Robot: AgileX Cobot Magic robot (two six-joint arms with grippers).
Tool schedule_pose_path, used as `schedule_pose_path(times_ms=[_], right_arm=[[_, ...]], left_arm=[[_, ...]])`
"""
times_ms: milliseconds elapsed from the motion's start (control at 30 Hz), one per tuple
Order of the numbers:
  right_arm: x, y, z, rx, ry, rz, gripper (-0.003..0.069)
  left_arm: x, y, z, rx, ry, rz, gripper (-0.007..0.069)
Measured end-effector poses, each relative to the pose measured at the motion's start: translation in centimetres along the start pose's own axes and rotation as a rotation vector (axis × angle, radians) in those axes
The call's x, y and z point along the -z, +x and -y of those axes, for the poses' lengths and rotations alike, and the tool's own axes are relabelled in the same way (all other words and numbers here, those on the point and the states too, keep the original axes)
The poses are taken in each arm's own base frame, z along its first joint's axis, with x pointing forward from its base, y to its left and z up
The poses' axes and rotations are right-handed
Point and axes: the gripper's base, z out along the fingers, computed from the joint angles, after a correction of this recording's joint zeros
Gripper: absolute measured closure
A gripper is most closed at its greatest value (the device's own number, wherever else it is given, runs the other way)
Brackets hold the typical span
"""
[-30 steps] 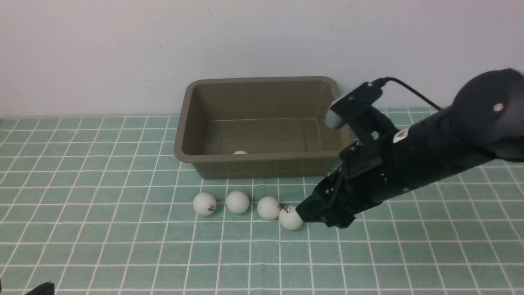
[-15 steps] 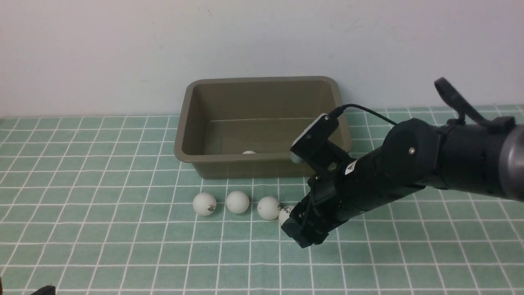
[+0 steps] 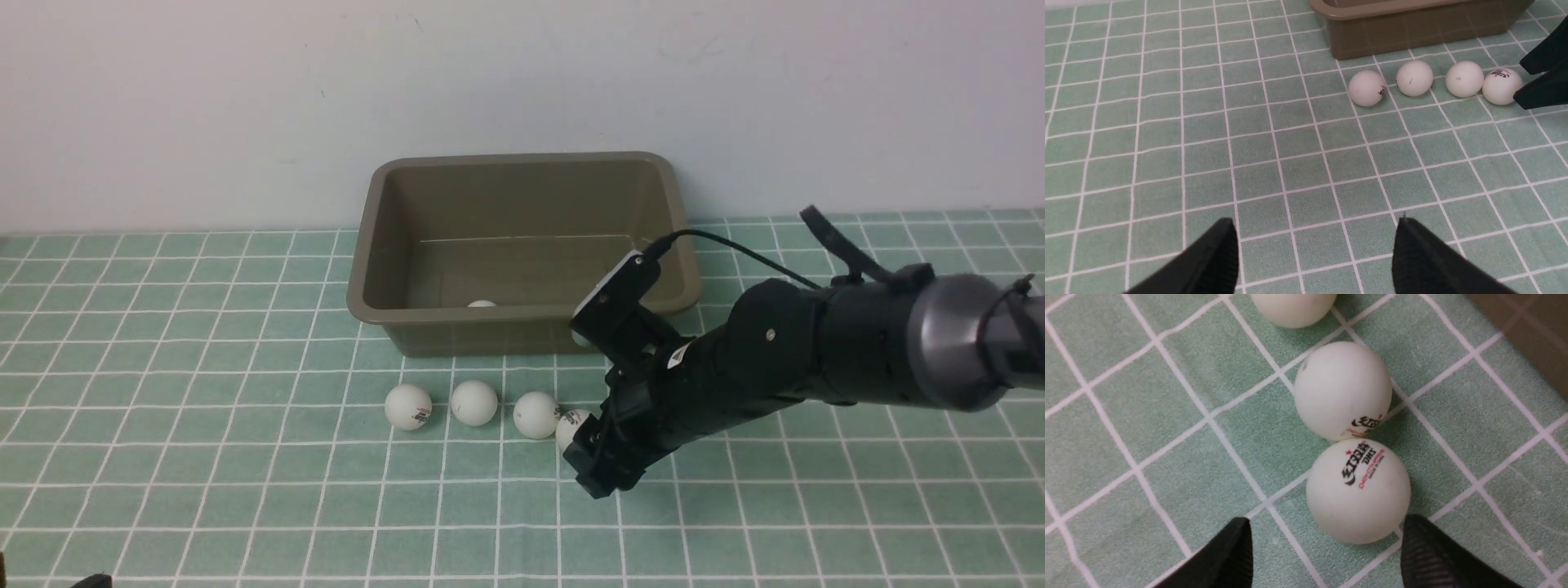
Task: Put the table tennis balls in the box on the green coffee tablecloth.
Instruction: 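Reach for and grasp a ping pong ball on the table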
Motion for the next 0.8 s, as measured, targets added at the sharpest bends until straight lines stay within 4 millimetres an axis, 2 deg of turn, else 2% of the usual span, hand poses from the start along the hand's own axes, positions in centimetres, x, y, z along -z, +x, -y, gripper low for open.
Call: schedule_pose_path(times_ms=[233,467,667,800], right_arm=[[-0.9,0.0,0.2,-0.015,0.007,0.0,0.0217],[-2.1,-0.9,0.6,-0.038,0.001,0.012,0.0219],[-2.5,-0.6,0.4,-0.058,-0.025,-0.015,0.029],[-2.5,-0.6,0.4,-0.062,-0.024,-0.014,0.0296]], left_arm=[[0.0,0.0,0.0,0.0,0.0,-0.001,0.0167],[0.0,0.0,0.0,0.0,0.001,-0.003,0.0167],[0.0,0.0,0.0,0.0,0.001,-0.003,0.0167],[0.0,0.0,0.0,0.0,0.001,-0.004,0.0167]])
